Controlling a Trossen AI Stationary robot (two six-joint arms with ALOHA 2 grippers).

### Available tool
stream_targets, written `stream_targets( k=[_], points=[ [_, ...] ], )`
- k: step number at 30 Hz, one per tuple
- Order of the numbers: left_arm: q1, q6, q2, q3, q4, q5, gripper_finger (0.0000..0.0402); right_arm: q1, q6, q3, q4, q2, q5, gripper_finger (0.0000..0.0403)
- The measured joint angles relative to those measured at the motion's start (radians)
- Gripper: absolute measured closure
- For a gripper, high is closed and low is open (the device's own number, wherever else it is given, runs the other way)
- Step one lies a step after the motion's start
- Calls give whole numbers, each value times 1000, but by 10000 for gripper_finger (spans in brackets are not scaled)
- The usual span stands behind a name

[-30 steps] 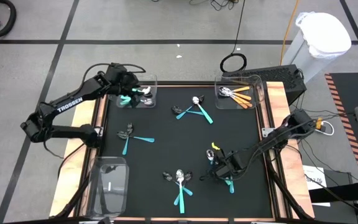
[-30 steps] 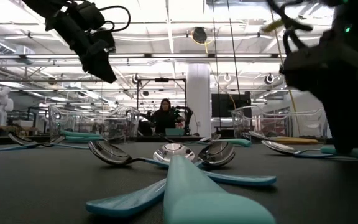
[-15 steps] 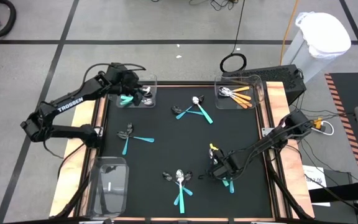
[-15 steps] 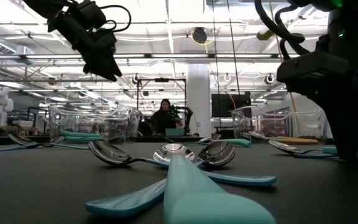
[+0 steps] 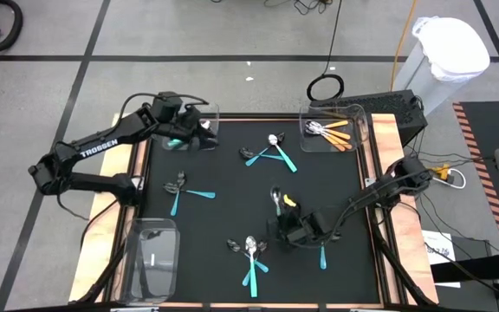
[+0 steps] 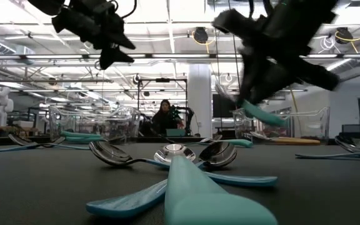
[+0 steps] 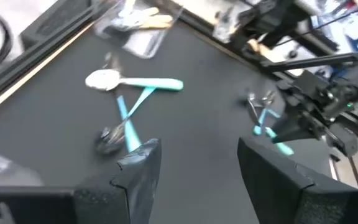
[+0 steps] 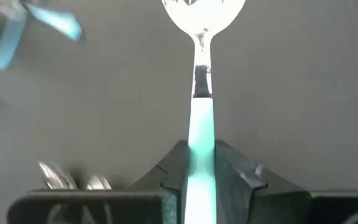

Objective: Sort silverware by color (type)
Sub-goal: Put the light blue spoon into the top left transparent bin

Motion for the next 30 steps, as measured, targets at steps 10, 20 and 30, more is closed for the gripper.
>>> stream_targets(
  k=[10,20,30],
  points=[
    [-170,44,0,0,136,-2,187,-109,-351,118,35,0,263,349],
    [-266,52,47,-1,226,-19,187,-196,-776,165,317,-1,300,348],
    [-328,51,99,-1,325,-115,187,-248,-995,165,502,-1,294,347]
  ],
)
